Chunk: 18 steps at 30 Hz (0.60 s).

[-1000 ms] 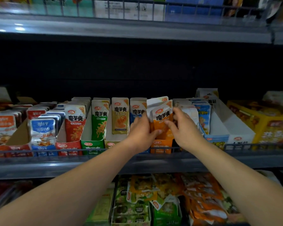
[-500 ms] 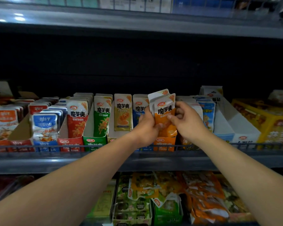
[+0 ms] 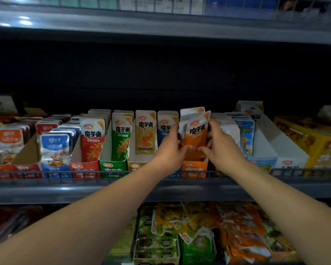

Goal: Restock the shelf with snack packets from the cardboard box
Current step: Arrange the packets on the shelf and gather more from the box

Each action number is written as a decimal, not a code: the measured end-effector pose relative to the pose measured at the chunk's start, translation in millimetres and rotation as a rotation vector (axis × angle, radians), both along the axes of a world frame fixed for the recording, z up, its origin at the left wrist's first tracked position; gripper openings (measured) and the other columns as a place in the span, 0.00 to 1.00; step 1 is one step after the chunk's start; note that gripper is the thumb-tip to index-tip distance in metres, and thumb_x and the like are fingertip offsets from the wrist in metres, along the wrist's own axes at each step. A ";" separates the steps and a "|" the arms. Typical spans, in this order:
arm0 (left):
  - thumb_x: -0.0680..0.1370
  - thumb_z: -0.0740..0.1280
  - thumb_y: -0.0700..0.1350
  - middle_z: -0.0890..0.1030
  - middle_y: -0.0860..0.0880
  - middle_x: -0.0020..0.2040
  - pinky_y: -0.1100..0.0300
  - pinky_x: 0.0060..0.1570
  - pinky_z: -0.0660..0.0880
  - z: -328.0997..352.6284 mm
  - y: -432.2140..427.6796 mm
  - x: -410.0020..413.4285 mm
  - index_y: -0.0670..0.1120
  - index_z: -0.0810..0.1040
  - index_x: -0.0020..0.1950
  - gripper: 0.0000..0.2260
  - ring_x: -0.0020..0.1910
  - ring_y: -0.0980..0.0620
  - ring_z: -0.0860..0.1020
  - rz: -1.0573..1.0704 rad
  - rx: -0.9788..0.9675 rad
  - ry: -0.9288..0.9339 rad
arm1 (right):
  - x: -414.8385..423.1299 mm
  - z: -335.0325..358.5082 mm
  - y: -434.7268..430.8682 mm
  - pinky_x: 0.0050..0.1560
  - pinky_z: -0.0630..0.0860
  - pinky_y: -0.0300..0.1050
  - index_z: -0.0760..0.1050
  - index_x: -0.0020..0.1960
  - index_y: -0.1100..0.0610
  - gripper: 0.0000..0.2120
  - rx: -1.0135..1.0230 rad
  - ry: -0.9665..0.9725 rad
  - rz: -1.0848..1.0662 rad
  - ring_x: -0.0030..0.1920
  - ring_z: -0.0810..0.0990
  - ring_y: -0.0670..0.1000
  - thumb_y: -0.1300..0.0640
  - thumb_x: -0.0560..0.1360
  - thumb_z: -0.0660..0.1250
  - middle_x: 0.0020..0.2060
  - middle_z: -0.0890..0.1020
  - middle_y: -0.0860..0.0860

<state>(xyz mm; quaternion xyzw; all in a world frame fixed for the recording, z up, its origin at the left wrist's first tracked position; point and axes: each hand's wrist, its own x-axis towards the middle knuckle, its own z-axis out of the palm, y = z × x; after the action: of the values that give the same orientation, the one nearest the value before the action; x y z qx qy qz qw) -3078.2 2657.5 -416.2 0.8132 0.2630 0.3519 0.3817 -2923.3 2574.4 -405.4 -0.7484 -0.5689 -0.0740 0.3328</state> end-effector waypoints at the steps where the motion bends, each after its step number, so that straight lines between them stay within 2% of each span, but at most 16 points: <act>1: 0.82 0.69 0.45 0.75 0.57 0.62 0.57 0.58 0.77 -0.2 -0.8 0.2 0.54 0.62 0.77 0.26 0.59 0.58 0.74 -0.002 0.007 0.013 | 1.5 -1.7 0.3 0.45 0.81 0.47 0.53 0.75 0.45 0.41 -0.006 -0.012 -0.011 0.44 0.82 0.47 0.53 0.73 0.75 0.49 0.82 0.49; 3: 0.82 0.69 0.44 0.76 0.57 0.62 0.61 0.56 0.76 0.5 -0.5 0.9 0.55 0.63 0.77 0.25 0.59 0.59 0.74 -0.011 0.015 0.045 | 4.4 -2.3 -1.2 0.46 0.82 0.48 0.54 0.74 0.44 0.41 -0.026 0.023 0.022 0.47 0.82 0.48 0.53 0.71 0.77 0.53 0.81 0.49; 6: 0.80 0.71 0.42 0.77 0.57 0.62 0.69 0.50 0.73 1.7 2.3 0.3 0.54 0.67 0.75 0.26 0.60 0.59 0.75 -0.021 0.029 0.084 | 6.3 3.7 -8.6 0.45 0.77 0.38 0.62 0.67 0.43 0.35 -0.085 0.187 0.132 0.47 0.79 0.40 0.51 0.69 0.79 0.50 0.79 0.41; 7: 0.80 0.71 0.41 0.77 0.57 0.63 0.67 0.52 0.75 1.1 2.6 0.3 0.54 0.68 0.75 0.26 0.62 0.57 0.75 -0.027 0.031 0.088 | 7.2 5.7 -10.2 0.46 0.77 0.38 0.63 0.64 0.42 0.33 -0.072 0.243 0.157 0.49 0.79 0.39 0.50 0.68 0.80 0.50 0.79 0.40; 9: 0.79 0.72 0.42 0.76 0.54 0.67 0.55 0.63 0.77 -2.2 3.6 2.3 0.55 0.69 0.74 0.25 0.68 0.52 0.73 -0.011 0.070 0.124 | 10.5 9.2 -10.5 0.48 0.78 0.37 0.64 0.64 0.44 0.33 -0.004 0.307 0.158 0.52 0.79 0.39 0.50 0.68 0.80 0.51 0.79 0.40; 10: 0.79 0.73 0.43 0.75 0.53 0.67 0.48 0.67 0.75 -4.3 4.3 3.5 0.55 0.69 0.73 0.25 0.70 0.49 0.72 0.007 0.105 0.155 | 10.9 11.4 -10.5 0.46 0.76 0.34 0.63 0.66 0.46 0.35 0.015 0.316 0.145 0.52 0.79 0.39 0.50 0.68 0.80 0.52 0.78 0.39; 12: 0.77 0.74 0.44 0.74 0.51 0.67 0.43 0.69 0.73 -6.3 3.6 4.7 0.55 0.69 0.73 0.27 0.71 0.47 0.71 0.034 0.155 0.193 | 11.5 14.4 -7.9 0.44 0.71 0.28 0.59 0.74 0.50 0.42 0.015 0.300 0.130 0.52 0.78 0.40 0.51 0.68 0.80 0.53 0.76 0.40; 14: 0.77 0.75 0.44 0.73 0.51 0.71 0.45 0.72 0.71 -4.7 0.5 3.0 0.55 0.63 0.78 0.33 0.73 0.47 0.69 0.044 0.168 0.185 | 10.9 16.3 -5.8 0.47 0.72 0.29 0.55 0.77 0.49 0.46 0.014 0.269 0.150 0.55 0.77 0.43 0.53 0.69 0.79 0.56 0.75 0.42; 16: 0.76 0.76 0.45 0.65 0.51 0.78 0.50 0.73 0.69 -0.5 -4.8 -2.0 0.55 0.51 0.83 0.44 0.77 0.49 0.65 0.052 0.168 0.178 | 11.1 17.5 -4.5 0.53 0.73 0.35 0.55 0.78 0.45 0.45 -0.005 0.211 0.166 0.58 0.76 0.45 0.53 0.70 0.78 0.61 0.76 0.45; 18: 0.76 0.76 0.46 0.61 0.49 0.80 0.51 0.70 0.71 0.8 -8.3 -7.3 0.54 0.46 0.84 0.47 0.76 0.48 0.66 0.106 0.228 0.198 | 12.6 18.4 -3.8 0.54 0.73 0.38 0.57 0.77 0.43 0.42 -0.068 0.114 0.153 0.58 0.75 0.45 0.52 0.71 0.78 0.65 0.76 0.49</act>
<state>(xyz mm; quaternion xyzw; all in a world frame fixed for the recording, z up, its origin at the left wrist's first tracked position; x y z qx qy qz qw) -3085.5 2649.2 -415.4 0.8670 0.3001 0.3172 0.2402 -2910.7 2570.7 -387.0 -0.7165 -0.6069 0.0138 0.3437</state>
